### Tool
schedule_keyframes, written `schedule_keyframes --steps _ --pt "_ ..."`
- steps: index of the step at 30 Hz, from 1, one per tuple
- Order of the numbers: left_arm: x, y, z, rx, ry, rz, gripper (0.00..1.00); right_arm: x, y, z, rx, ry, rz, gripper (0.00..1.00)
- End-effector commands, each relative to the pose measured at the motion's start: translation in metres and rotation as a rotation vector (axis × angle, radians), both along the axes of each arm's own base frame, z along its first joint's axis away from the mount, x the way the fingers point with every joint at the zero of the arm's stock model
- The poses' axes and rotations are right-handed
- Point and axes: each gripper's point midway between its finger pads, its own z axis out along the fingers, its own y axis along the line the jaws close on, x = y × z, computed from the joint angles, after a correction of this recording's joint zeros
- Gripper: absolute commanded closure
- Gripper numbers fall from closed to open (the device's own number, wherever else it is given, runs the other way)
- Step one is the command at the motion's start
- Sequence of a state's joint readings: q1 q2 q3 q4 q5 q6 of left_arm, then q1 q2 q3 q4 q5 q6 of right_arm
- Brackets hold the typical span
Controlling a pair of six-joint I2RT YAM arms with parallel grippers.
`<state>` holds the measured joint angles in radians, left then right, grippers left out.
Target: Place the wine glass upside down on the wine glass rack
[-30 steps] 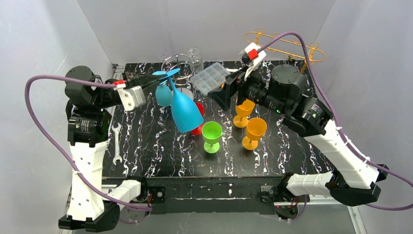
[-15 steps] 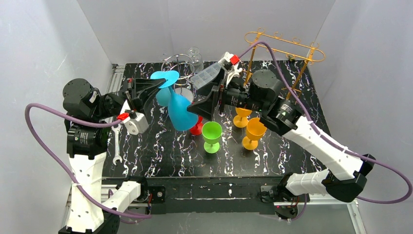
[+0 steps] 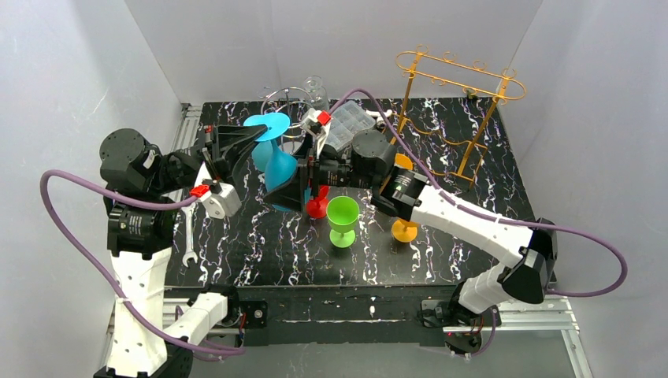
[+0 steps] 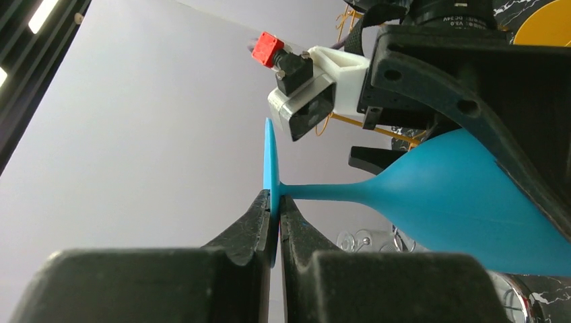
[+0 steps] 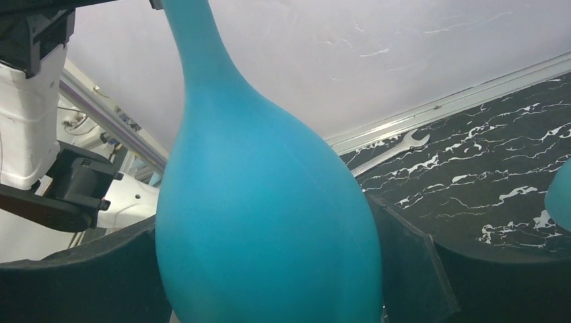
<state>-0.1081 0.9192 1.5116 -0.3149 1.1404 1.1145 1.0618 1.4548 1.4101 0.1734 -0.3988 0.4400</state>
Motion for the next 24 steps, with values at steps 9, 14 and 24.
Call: schedule_keyframes --steps 9,14,24 --pt "0.006 0.005 0.010 -0.052 0.003 0.052 0.29 0.017 -0.034 0.024 0.053 -0.120 -0.220 0.31" --pt "0.031 0.011 0.006 -0.109 0.049 0.123 0.02 0.047 -0.071 0.017 -0.017 -0.182 -0.452 0.35" --pt "0.070 0.022 0.003 -0.242 0.409 0.258 0.02 0.125 -0.223 0.022 -0.100 -0.254 -1.094 0.26"
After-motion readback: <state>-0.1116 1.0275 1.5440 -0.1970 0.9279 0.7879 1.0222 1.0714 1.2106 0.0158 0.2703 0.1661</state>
